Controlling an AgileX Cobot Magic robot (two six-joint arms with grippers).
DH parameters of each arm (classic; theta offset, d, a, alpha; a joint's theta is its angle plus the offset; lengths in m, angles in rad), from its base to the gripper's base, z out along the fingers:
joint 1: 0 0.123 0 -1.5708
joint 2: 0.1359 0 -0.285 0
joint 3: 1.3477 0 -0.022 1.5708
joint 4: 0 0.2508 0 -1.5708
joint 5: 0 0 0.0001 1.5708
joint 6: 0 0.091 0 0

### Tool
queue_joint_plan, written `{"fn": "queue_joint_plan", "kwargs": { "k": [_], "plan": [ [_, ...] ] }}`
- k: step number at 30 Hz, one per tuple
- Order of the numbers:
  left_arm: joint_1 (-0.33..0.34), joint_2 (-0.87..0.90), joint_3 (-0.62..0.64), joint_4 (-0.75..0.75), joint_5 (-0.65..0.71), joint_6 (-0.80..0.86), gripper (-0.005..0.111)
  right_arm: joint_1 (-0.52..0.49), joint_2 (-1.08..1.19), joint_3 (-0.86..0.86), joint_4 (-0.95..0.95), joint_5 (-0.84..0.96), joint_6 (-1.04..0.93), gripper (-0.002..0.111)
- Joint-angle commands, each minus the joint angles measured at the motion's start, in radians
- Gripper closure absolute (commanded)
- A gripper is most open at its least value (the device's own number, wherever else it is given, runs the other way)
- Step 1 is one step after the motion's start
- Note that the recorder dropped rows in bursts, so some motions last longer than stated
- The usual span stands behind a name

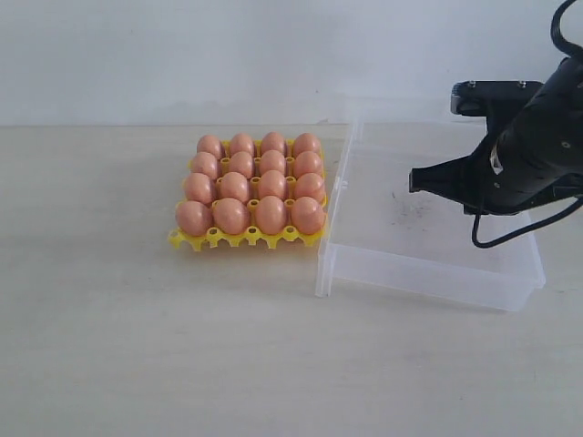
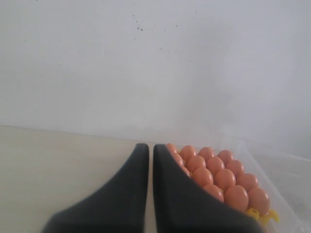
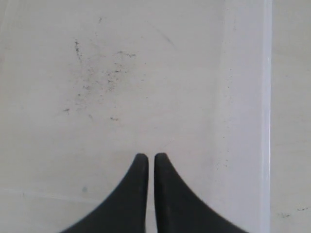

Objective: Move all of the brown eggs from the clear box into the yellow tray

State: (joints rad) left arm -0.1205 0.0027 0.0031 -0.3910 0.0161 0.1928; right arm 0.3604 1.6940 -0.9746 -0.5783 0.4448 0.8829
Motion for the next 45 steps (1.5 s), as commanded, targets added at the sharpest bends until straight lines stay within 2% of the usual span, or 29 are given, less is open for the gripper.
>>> {"fn": "queue_joint_plan", "kwargs": {
  "k": [1, 5, 10, 12, 19, 23, 30, 32, 35, 39, 42, 45],
  "plan": [
    [-0.006, -0.003, -0.003, -0.009, -0.016, -0.007, 0.103, -0.002, -0.01, 0.004, -0.025, -0.014, -0.005, 0.107],
    [-0.006, -0.003, -0.003, -0.009, -0.016, -0.007, 0.103, -0.002, -0.018, 0.004, -0.095, -0.085, 0.004, 0.107],
    [-0.006, -0.003, -0.003, -0.009, -0.016, -0.007, 0.103, -0.002, -0.166, 0.044, -0.245, -0.445, -0.003, 0.107],
    [-0.006, -0.003, -0.003, -0.009, -0.016, -0.007, 0.103, -0.002, -0.252, 0.057, -0.264, -0.53, -0.013, 0.107],
    [-0.006, -0.003, -0.003, -0.009, -0.016, -0.007, 0.103, -0.011, -0.597, 0.188, -0.264, -0.445, -0.104, 0.107],
    [-0.006, -0.003, -0.003, -0.009, -0.016, -0.007, 0.103, -0.102, -0.808, 0.324, -0.264, -0.459, -0.103, 0.107],
    [-0.006, -0.003, -0.003, -0.009, -0.016, -0.007, 0.103, -0.263, -1.121, 0.601, -0.247, -0.636, -0.116, 0.107],
    [-0.006, -0.003, -0.003, -0.009, -0.016, -0.007, 0.103, -0.282, -1.183, 0.668, -0.187, -0.648, -0.156, 0.107],
    [-0.006, -0.003, -0.003, -0.009, -0.016, -0.007, 0.103, -0.299, -1.273, 0.761, 0.016, -0.66, -0.294, 0.107],
    [-0.006, -0.003, -0.003, -0.009, -0.016, -0.007, 0.103, -0.299, -1.393, 0.904, 0.442, -0.787, -0.53, 0.107],
    [-0.006, -0.003, -0.003, -0.009, -0.016, -0.007, 0.103, -0.299, -1.475, 0.975, 0.627, -0.852, -0.626, 0.107],
    [-0.006, -0.003, -0.003, -0.009, -0.016, -0.007, 0.103, -0.299, -1.536, 0.975, 0.674, -0.716, -0.74, 0.107]
  ]
}}
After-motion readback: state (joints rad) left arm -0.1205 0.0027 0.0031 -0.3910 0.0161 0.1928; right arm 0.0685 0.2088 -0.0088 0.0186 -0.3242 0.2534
